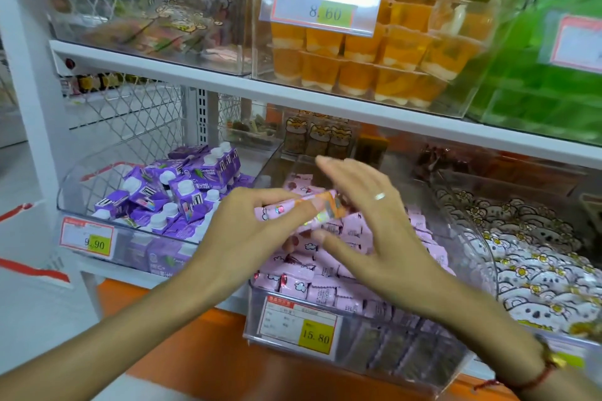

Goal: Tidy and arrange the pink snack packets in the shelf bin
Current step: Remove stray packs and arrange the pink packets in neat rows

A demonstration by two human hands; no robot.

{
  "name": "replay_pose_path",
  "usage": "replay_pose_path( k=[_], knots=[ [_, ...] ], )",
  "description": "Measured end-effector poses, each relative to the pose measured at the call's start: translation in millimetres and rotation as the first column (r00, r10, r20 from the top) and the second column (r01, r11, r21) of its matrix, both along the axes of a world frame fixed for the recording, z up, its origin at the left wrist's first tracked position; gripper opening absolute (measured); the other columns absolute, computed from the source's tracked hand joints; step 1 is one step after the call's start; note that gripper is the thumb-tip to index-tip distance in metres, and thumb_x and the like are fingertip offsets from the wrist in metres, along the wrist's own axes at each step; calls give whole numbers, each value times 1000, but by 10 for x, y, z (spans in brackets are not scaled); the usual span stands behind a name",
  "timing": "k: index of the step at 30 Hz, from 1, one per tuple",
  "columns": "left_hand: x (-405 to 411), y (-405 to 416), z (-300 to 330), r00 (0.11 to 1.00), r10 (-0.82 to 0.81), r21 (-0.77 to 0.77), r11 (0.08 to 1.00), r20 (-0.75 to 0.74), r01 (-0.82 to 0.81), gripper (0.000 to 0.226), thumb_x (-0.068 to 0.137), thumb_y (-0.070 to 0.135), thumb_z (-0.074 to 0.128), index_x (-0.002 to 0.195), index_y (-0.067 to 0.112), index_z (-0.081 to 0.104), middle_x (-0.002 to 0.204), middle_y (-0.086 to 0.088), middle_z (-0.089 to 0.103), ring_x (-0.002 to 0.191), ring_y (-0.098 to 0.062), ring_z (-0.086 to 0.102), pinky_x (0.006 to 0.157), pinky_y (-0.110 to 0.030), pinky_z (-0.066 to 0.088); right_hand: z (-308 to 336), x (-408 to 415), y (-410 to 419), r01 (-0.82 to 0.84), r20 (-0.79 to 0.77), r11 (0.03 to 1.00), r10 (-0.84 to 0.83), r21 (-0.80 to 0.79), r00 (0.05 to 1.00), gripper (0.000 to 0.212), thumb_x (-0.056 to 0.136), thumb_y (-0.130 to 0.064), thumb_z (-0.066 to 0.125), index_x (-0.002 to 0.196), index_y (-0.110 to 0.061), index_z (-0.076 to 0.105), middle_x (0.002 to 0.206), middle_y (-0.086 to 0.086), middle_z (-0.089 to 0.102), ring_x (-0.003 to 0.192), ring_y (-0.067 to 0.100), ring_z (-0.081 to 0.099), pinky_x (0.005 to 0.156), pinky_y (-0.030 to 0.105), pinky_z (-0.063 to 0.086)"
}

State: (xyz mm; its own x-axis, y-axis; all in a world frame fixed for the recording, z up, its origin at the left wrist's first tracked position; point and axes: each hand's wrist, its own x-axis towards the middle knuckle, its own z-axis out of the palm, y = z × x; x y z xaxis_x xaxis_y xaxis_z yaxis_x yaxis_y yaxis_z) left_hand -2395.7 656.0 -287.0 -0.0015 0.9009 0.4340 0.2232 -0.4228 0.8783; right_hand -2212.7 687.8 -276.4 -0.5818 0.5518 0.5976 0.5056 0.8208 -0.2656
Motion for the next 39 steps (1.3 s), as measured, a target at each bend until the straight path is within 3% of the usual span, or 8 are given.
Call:
replay_pose_path(
  k=[3,7,11,16,23,27,32,39],
  knots=[
    [6,-3,-35,994,71,-5,997,-83,-72,27,67,59,67,87,42,74,83,12,74,84,-9,69,81,-41,54,-41,-30,32,36,91,995,-44,92,995,49,86,-26,58,134,-26,48,125,-12,53,117,6,42,102,28,28],
    [0,-5,-35,986,129,30,992,-103,-126,34,63,64,68,85,40,65,74,10,70,73,-14,67,72,-44,54,-42,-21,67,131,-20,991,-131,40,991,36,82,-35,65,117,-29,61,105,-16,64,90,1,52,78,27,44],
    [15,-4,-21,974,194,79,979,-117,-186,19,67,56,69,76,43,58,68,19,63,66,-2,60,65,-34,50,-49,-30,59,88,-74,983,-101,-164,992,46,74,-50,70,115,-33,57,106,-19,66,96,3,61,81,34,50],
    [-26,48,-46,971,209,127,973,-115,-194,37,68,53,69,102,43,59,92,32,63,86,3,62,69,-24,52,-66,-39,78,-51,-168,942,-6,-331,986,35,84,-40,64,117,-30,55,108,-16,63,104,8,57,87,28,45],
    [-224,146,-220,857,383,148,924,-345,-353,41,84,38,64,124,38,53,107,21,58,98,-1,54,83,-27,45,49,6,637,240,-381,860,-428,-450,819,33,77,-24,77,98,-19,51,88,-9,63,81,10,62,68,22,50],
    [-272,167,-335,849,309,18,942,-427,-334,34,88,44,57,121,42,54,101,22,62,81,1,58,75,-28,45,24,-86,1089,270,-392,782,-539,-561,746,39,79,-17,76,111,-8,56,102,4,67,98,24,64,84,36,53],
    [-282,211,-383,884,276,-28,951,-377,-309,29,87,44,56,116,42,58,98,24,63,81,2,61,76,-33,51,-118,-283,1510,312,-242,637,-629,-705,738,55,86,-22,68,131,-6,42,124,11,59,109,27,59,85,30,50],
    [-284,244,-418,890,286,-40,946,-354,-320,24,85,44,58,108,48,57,88,27,63,74,5,60,70,-29,48,-215,-436,1639,440,58,717,-490,-541,870,29,81,-15,71,101,-13,50,99,7,62,78,15,58,62,16,48]
  ],
)
